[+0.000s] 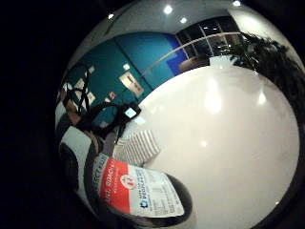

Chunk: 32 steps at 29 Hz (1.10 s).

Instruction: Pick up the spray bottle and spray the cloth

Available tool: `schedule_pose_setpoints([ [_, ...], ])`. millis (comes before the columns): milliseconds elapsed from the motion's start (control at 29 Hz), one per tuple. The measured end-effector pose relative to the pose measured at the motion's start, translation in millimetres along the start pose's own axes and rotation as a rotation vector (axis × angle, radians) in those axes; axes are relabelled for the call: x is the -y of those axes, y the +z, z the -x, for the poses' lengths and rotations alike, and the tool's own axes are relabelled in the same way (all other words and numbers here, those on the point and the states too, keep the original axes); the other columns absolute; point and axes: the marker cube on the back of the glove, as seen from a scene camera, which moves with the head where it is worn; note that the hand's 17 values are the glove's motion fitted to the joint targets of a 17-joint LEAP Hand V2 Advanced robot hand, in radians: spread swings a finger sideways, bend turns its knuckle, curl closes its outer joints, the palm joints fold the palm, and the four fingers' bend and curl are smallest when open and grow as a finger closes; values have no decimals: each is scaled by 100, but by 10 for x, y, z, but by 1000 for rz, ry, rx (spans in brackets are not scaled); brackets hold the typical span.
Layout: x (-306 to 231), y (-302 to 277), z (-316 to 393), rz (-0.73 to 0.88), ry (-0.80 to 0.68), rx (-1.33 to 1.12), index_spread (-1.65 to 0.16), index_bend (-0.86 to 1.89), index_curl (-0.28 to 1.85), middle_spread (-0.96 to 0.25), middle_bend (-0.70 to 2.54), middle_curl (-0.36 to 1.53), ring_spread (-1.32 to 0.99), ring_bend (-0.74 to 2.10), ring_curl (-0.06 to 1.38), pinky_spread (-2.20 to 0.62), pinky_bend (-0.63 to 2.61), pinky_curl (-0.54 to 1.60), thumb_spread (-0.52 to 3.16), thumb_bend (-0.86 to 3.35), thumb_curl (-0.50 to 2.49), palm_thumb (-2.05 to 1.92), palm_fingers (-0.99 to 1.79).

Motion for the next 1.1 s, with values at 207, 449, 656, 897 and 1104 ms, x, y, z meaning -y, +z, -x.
schedule_pose_setpoints([
  [207, 286, -89, 268, 177, -149, -192, -29, 16, 37, -23, 56, 49, -21, 71, 44, -31, 49, 38, 126, -1, 28, 68, 136],
  [449, 380, 66, 862, 565, -163, -434, -29, 17, 38, -24, 57, 49, -22, 71, 43, -32, 48, 38, 127, -1, 27, 68, 137],
  [656, 344, 508, 1042, 910, -226, -492, -29, 17, 40, -24, 57, 49, -22, 71, 43, -32, 48, 38, 128, -1, 26, 67, 137],
  [897, 103, 1093, 922, 1178, -119, -848, -28, 17, 40, -24, 58, 49, -22, 71, 43, -32, 48, 38, 129, -1, 26, 67, 137],
  [1104, -276, 1277, 653, 1315, -66, -888, -28, 17, 41, -24, 58, 49, -22, 71, 43, -31, 48, 38, 129, -1, 25, 67, 136],
])
